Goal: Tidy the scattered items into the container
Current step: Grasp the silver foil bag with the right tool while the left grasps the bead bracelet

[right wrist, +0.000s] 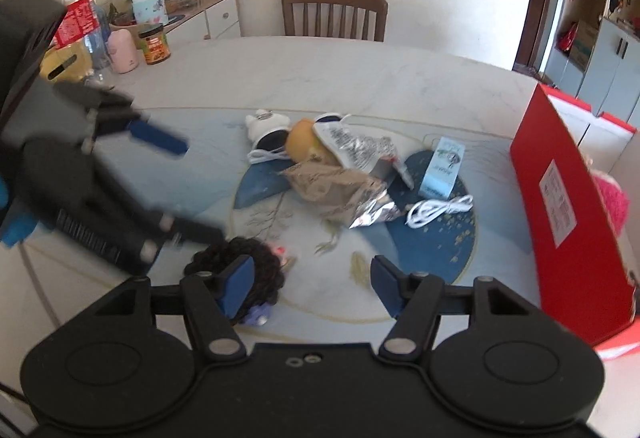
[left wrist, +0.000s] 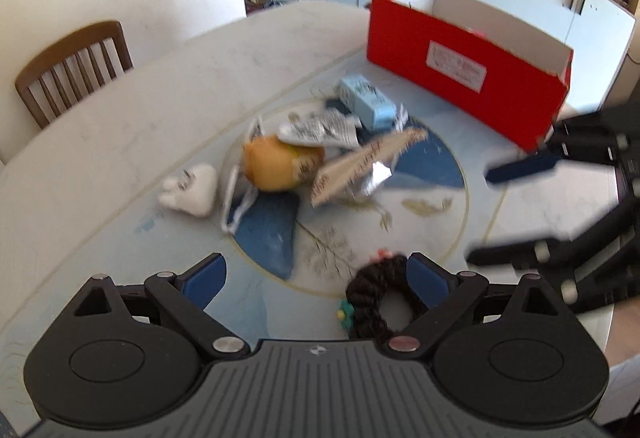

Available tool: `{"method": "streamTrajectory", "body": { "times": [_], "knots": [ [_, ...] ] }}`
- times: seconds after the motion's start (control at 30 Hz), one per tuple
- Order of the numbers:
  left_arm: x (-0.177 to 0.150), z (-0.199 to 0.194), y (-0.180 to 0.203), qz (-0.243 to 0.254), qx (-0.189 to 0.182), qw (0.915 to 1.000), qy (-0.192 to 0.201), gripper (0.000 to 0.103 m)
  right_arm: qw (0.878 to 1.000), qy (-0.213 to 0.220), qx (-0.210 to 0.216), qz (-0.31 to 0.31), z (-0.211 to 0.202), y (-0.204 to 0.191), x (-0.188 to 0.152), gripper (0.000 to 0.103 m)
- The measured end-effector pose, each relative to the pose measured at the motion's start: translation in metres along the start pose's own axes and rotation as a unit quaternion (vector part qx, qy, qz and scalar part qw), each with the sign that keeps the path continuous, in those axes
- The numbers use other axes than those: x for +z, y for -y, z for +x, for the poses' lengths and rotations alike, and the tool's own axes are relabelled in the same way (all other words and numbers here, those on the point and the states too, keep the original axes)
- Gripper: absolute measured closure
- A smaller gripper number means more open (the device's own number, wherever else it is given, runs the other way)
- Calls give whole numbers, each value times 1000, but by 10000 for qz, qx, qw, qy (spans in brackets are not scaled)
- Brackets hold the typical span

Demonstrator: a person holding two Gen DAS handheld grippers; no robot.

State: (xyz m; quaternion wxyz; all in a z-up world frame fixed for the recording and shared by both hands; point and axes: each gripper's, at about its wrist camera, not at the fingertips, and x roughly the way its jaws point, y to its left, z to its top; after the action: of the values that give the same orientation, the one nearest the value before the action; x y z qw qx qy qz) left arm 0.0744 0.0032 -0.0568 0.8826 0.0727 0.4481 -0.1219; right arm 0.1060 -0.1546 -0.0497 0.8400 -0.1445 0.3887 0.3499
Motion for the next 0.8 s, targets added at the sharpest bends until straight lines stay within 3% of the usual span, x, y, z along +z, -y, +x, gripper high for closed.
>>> {"method": "streamTrajectory", "body": {
  "times": [0.23, 0.57, 0.73, 0.8],
  "knots": [
    [-20, 23, 11, -125, -166, 9991, -361, 6, 9996, 119, -222, -124, 21, 15, 13, 0],
    [-26, 34, 12, -567, -266, 9970, -462, 11, 9978, 159, -171, -614, 51, 15, 30, 0],
    [-29, 34, 6, -877, -304, 9945, -487, 29, 9959, 85, -153, -887, 61, 8, 29, 0],
    [-30, 33, 3, -1001, -318, 9932, -495, 29, 9954, 91, -177, -937, 61, 7, 29, 0]
  ]
}}
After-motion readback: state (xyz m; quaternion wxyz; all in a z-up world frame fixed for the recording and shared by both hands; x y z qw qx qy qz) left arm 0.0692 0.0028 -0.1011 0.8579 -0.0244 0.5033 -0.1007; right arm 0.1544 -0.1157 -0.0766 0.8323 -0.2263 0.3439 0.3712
